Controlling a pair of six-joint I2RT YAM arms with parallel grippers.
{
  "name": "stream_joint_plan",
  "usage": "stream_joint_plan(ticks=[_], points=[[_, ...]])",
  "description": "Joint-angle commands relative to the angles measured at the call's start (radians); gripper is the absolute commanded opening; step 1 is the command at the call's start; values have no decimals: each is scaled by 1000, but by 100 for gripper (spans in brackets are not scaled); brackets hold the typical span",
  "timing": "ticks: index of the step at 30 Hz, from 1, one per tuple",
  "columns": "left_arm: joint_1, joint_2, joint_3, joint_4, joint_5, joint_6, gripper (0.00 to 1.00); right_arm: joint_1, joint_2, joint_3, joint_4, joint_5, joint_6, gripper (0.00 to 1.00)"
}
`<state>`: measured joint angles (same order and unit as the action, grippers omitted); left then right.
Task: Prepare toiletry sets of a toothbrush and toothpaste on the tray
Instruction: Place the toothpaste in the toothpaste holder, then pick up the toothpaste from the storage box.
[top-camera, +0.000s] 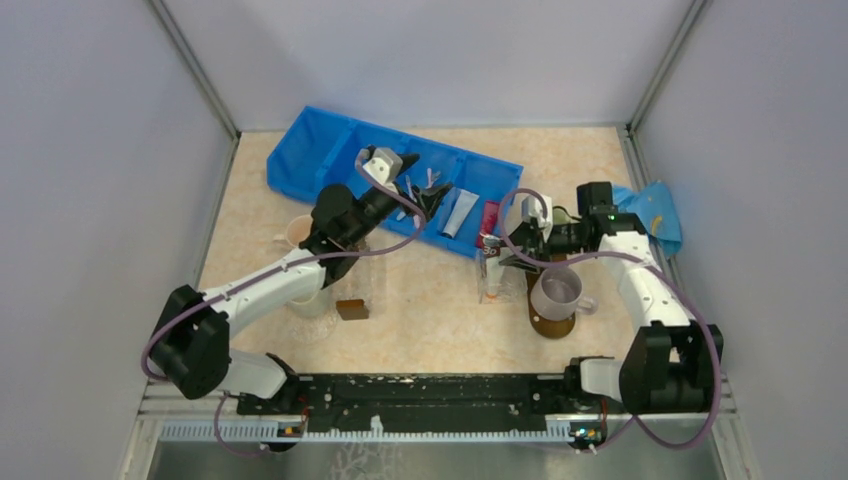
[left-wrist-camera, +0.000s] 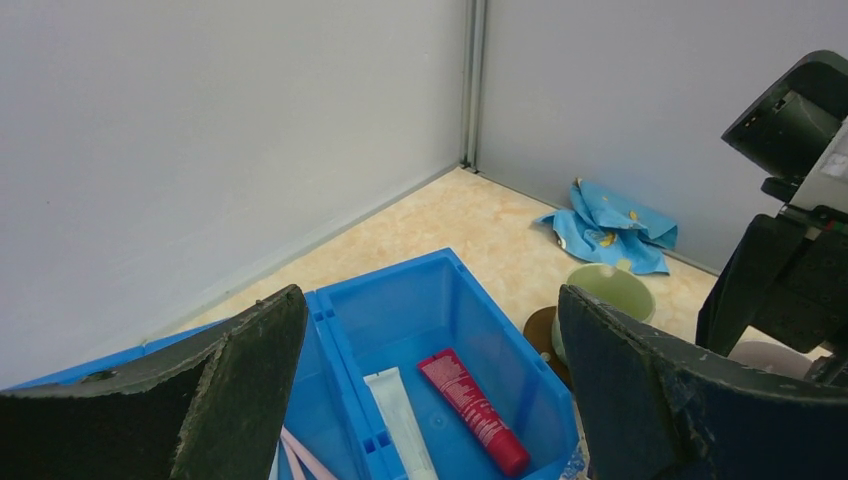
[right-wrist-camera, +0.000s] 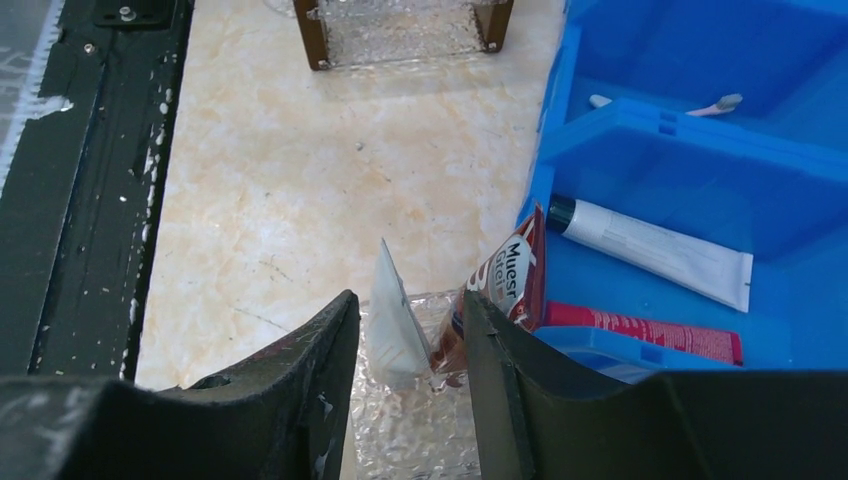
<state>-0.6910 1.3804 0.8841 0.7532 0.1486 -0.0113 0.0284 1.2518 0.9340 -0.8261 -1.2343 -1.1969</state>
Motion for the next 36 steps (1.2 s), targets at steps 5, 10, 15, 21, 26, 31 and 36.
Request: stream_joint_plan(ticks=[5, 10, 15, 21, 26, 31, 36], points=[[11, 58, 77, -40, 37, -4, 99, -39, -51, 102, -127, -96, -83, 44], [14, 94, 114, -76, 52, -4, 99, -53, -55, 125, -151, -102, -83, 44], [17, 138, 162, -137, 69, 4, 99, -75, -62, 160, -156, -124, -35, 45], [16, 211, 249, -253, 65, 15, 98, -119, -73, 170, 5, -130, 222, 46], [16, 298, 358, -385, 42, 9, 95, -159, -77, 126, 294, -51, 574, 44], [12, 384, 456, -482, 25, -9, 88, -171, -75, 81, 460, 86, 745, 44], [-11, 477, 558, -574, -26, -4, 73, -172, -72, 63, 522, 199, 805, 44]])
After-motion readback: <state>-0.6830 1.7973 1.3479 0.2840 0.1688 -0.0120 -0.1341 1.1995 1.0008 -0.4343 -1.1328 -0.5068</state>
